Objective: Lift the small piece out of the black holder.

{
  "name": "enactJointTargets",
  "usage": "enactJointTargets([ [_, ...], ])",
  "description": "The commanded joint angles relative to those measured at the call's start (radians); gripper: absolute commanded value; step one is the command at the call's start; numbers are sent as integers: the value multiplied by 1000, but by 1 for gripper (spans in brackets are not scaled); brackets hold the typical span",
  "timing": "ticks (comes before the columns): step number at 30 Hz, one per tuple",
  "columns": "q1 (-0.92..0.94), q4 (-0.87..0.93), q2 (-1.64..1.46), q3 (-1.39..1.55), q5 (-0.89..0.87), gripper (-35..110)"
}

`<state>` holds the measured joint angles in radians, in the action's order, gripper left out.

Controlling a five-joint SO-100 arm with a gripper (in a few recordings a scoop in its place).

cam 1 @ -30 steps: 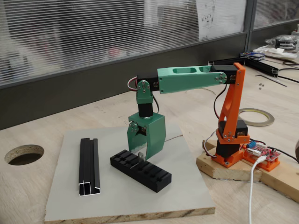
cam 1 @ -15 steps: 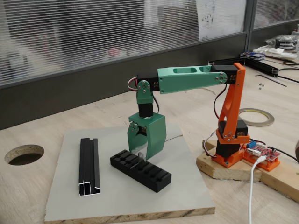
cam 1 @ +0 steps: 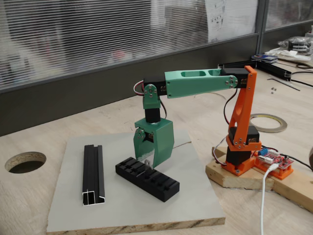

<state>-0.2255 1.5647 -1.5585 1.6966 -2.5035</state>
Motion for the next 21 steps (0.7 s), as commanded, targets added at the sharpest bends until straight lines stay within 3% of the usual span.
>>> enactJointTargets([
  [1,-8,17,-29,6,-8,40],
  [4,-8,17,-29,6,-8,37],
  [12,-8,17,-31,6,-8,10],
  [21,-6,5,-31,5,-8,8],
])
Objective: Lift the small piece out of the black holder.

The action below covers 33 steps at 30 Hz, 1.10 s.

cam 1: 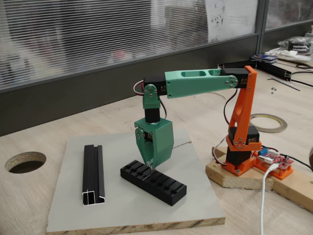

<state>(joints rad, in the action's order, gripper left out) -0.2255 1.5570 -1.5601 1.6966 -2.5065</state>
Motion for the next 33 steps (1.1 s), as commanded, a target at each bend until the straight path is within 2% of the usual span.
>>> enactJointTargets([
  [1,-6,12,-29,5,-5,8],
  [11,-6,25,-60,-12,-5,8],
  [19,-2,25,-215,-11,-5,7],
  [33,178,9,-566,-14,-17,8],
])
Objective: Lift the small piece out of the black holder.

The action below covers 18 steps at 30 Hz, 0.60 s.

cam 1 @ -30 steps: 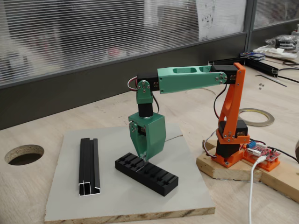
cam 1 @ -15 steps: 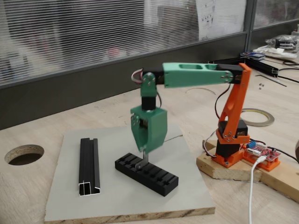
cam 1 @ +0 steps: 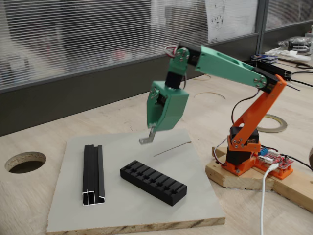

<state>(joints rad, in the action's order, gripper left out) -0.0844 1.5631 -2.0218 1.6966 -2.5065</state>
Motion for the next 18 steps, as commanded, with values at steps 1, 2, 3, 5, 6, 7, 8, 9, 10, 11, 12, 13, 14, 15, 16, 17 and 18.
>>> enactJointTargets([
  [1,48,0,-132,-14,-17,8],
  [2,55,-11,-158,-14,-17,8],
  [3,60,-26,-186,-14,-17,8],
  [5,69,-72,-236,-14,-18,8],
  [6,75,-100,-258,-14,-18,8],
  [7,81,-130,-278,-14,-18,8],
  [8,89,-161,-295,-14,-18,8],
  [9,100,-187,-310,-12,-18,8],
  [10,109,-210,-319,-12,-17,8],
  [11,117,-225,-325,-12,-14,8],
  [12,124,-236,-330,-12,-12,8],
  [13,129,-239,-330,-12,-11,8],
  [14,129,-239,-330,-12,-9,8],
  [15,129,-238,-331,-12,-9,8],
  [16,130,-236,-331,-12,-9,8],
  [17,130,-236,-336,-12,-9,8],
  [18,130,-239,-342,-12,-9,8],
])
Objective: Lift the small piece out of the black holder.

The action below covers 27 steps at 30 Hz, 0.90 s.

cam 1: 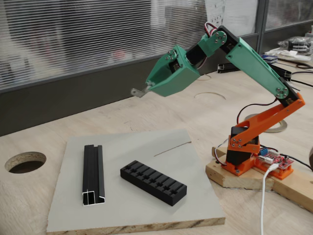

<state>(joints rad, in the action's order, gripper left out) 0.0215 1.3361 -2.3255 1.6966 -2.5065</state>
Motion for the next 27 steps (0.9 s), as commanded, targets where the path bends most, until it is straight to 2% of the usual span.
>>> enactJointTargets([
  [1,25,-12,-46,-11,-9,8],
  [27,25,-2,-57,-3,-9,8],
])
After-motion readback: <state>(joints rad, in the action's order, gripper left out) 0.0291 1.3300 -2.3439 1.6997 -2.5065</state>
